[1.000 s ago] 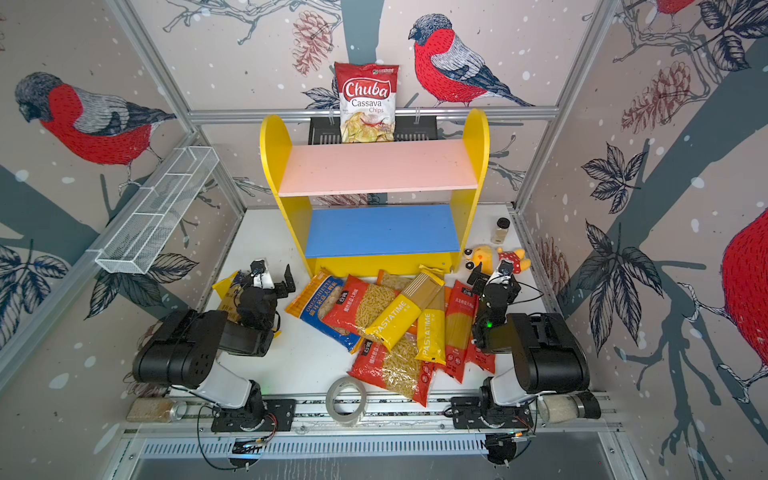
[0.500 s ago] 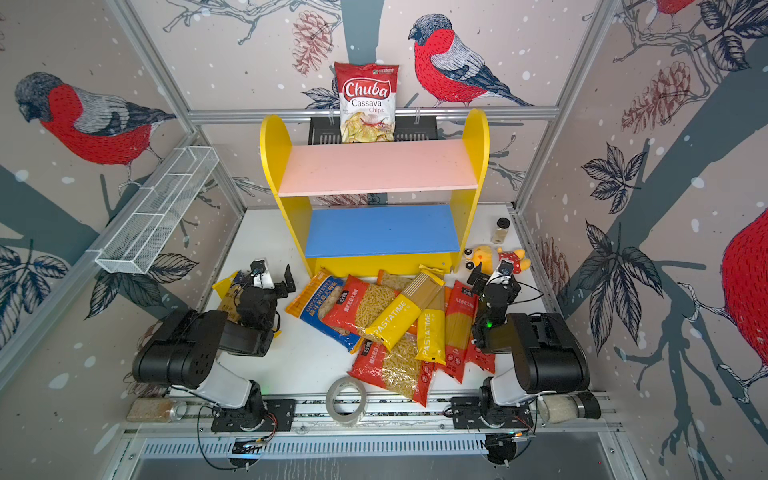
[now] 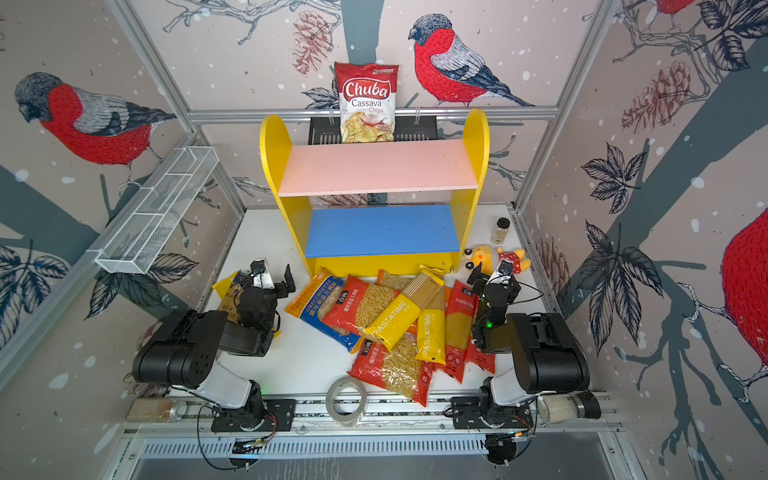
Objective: Place and organize the pasta boxes and bags onto the shelf
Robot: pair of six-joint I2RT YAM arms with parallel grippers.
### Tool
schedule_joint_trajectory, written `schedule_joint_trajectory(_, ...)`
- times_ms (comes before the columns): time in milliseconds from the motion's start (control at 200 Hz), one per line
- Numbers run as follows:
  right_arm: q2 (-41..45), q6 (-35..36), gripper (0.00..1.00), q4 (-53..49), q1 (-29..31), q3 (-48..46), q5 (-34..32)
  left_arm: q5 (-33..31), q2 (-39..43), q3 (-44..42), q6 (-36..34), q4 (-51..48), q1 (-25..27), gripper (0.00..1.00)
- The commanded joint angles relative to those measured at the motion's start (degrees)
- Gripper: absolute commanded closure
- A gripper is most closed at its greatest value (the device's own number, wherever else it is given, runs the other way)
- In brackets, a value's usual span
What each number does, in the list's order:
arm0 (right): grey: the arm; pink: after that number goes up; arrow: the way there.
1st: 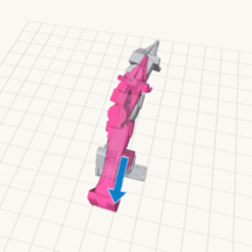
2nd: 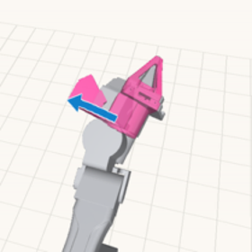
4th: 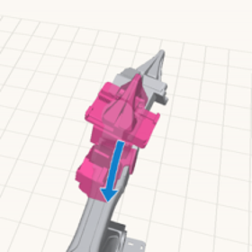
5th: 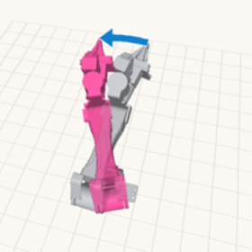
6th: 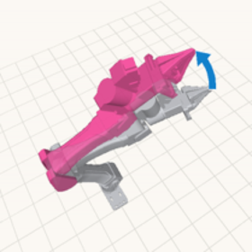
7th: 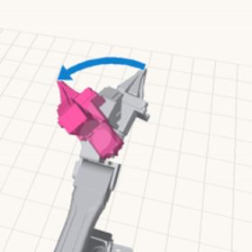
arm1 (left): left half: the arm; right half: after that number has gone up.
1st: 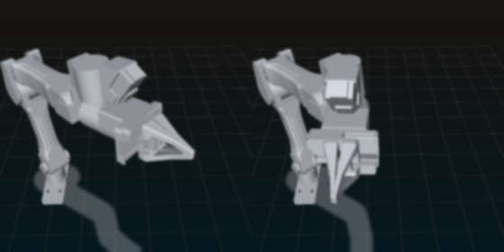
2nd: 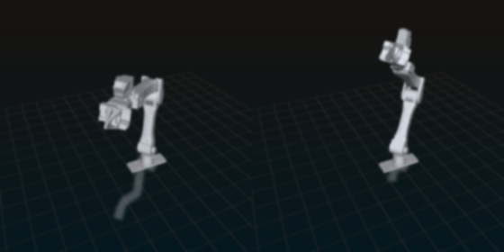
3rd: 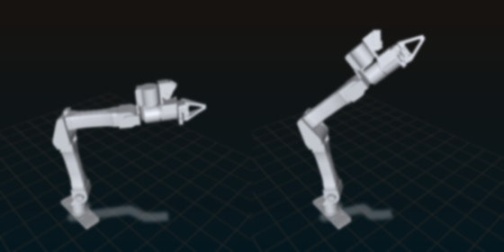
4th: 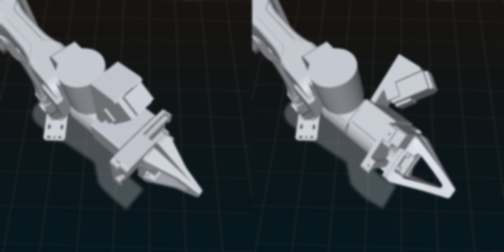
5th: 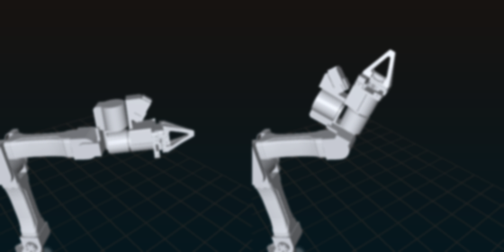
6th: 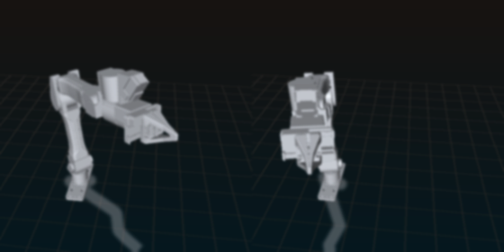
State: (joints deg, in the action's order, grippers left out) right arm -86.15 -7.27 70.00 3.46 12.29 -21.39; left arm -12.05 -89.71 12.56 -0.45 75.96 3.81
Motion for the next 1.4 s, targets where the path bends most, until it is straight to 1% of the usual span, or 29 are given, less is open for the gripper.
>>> schedule_joint_trajectory(0,0.03,0.50,0.01,0.84,0.06,0.19,-0.63,0.45,0.20,0.10,-0.61,0.93,-0.13,0.01)
schedule_joint_trajectory(190,0.10,0.37,0.00,0.84,-0.21,0.10,-0.28,0.62,0.18,0.35,-0.15,0.41,-0.51,0.00)
schedule_joint_trajectory(265,0.12,0.34,0.01,0.84,-0.21,0.14,-0.25,2.80,0.41,0.53,0.78,-0.38,-1.82,0.01)
schedule_joint_trajectory(360,0.17,0.43,0.00,0.90,-0.21,0.06,-0.34,2.89,0.53,0.09,0.45,0.36,-1.83,0.01)
schedule_joint_trajectory(395,0.31,0.49,0.00,1.04,-0.06,0.01,-0.54,1.54,0.97,-0.58,0.33,1.28,-1.23,0.01)
schedule_joint_trajectory(445,0.91,0.50,0.01,0.93,0.92,0.33,-3.94,-2.06,2.79,-1.94,-0.59,2.42,0.34,0.01)
schedule_joint_trajectory(490,2.16,0.93,0.01,-0.87,1.24,0.29,-2.84,-4.95,5.45,-2.81,-1.91,2.29,2.09,0.01)
schedule_joint_trajectory(530,2.83,2.19,0.00,0.25,2.17,-0.03,-3.95,-6.96,8.09,-3.11,-3.00,0.81,3.61,0.01)
schedule_joint_trajectory(560,3.99,3.08,0.01,-0.62,3.28,0.47,-6.74,-8.25,10.19,-2.71,-3.11,-1.63,4.35,0.00)
schedule_joint_trajectory(600,6.11,3.33,0.01,-5.09,4.60,2.34,-9.41,-9.44,13.15,-1.79,-2.22,-6.38,4.79,0.00)
schedule_joint_trajectory(650,9.17,1.39,0.01,-16.66,5.22,6.34,-10.97,-9.42,16.52,-0.87,-1.29,-11.38,4.96,0.01)
schedule_joint_trajectory(735,12.66,-6.56,0.00,-34.87,5.40,13.43,-14.47,-9.71,21.61,0.27,1.22,-16.84,5.68,0.01)
schedule_joint_trajectory(810,15.31,-10.86,0.01,-48.32,7.26,18.99,-18.41,-11.11,26.65,2.14,4.43,-23.61,7.07,0.01)
schedule_joint_trajectory(876,18.07,-12.84,0.00,-55.92,11.40,22.10,-24.19,-12.67,30.62,4.25,9.16,-30.56,8.08,0.01)
schedule_joint_trajectory(926,20.47,-13.20,0.00,-58.11,14.27,22.64,-25.26,-14.89,33.23,6.57,15.70,-38.07,8.22,0.01)
schedule_joint_trajectory(951,21.73,-14.89,0.00,-58.47,14.95,22.37,-25.14,-16.01,34.34,7.70,19.36,-41.68,8.14,0.01)
schedule_joint_trajectory(981,23.14,-19.87,0.00,-59.98,14.72,21.96,-24.19,-16.19,35.14,9.47,23.65,-46.44,7.98,0.01)
schedule_joint_trajectory(1016,24.80,-26.11,0.01,-62.58,12.93,21.66,-20.09,-12.64,35.87,11.73,26.68,-51.69,6.82,0.00)
schedule_joint_trajectory(1041,26.18,-27.66,0.01,-63.06,10.15,21.17,-12.43,-8.63,35.84,12.80,27.70,-53.58,5.58,0.00)
schedule_joint_trajectory(1071,27.80,-28.09,0.01,-61.86,6.53,19.91,-0.77,-2.67,35.71,13.98,29.30,-54.64,3.73,0.00)
schedule_joint_trajectory(1106,29.36,-28.72,0.01,-59.20,2.62,18.20,11.27,0.55,35.43,14.90,33.96,-56.38,2.19,0.00)
schedule_joint_trajectory(1131,30.08,-29.24,0.05,-57.64,1.05,17.20,17.02,1.00,35.40,15.49,38.15,-58.68,1.57,0.03)
schedule_joint_trajectory(1151,30.59,-29.73,0.08,-57.51,0.71,16.83,19.34,1.51,35.46,15.72,41.06,-59.85,1.02,0.03)
schedule_joint_trajectory(1191,31.08,-30.53,0.10,-59.97,1.47,17.69,20.77,5.87,35.97,15.47,41.83,-59.01,-0.49,0.04)
schedule_joint_trajectory(1231,31.13,-30.79,0.10,-63.45,3.46,19.19,20.84,11.58,36.25,14.73,40.46,-56.30,-1.41,0.09)
schedule_joint_trajectory(1276,31.04,-30.87,0.11,-66.80,6.62,20.65,20.00,15.08,36.06,15.31,39.61,-56.34,-1.30,0.13)
schedule_joint_trajectory(1316,30.95,-32.28,0.11,-68.48,10.82,21.05,18.16,18.74,35.12,16.28,38.98,-56.60,-0.81,0.16)
schedule_joint_trajectory(1361,31.00,-33.61,0.12,-68.96,15.45,20.94,17.23,19.66,34.03,18.04,38.03,-58.54,1.60,0.19)
schedule_joint_trajectory(1396,31.09,-35.35,0.12,-69.79,18.94,20.87,15.74,17.33,33.56,19.74,36.57,-61.04,5.00,0.19)
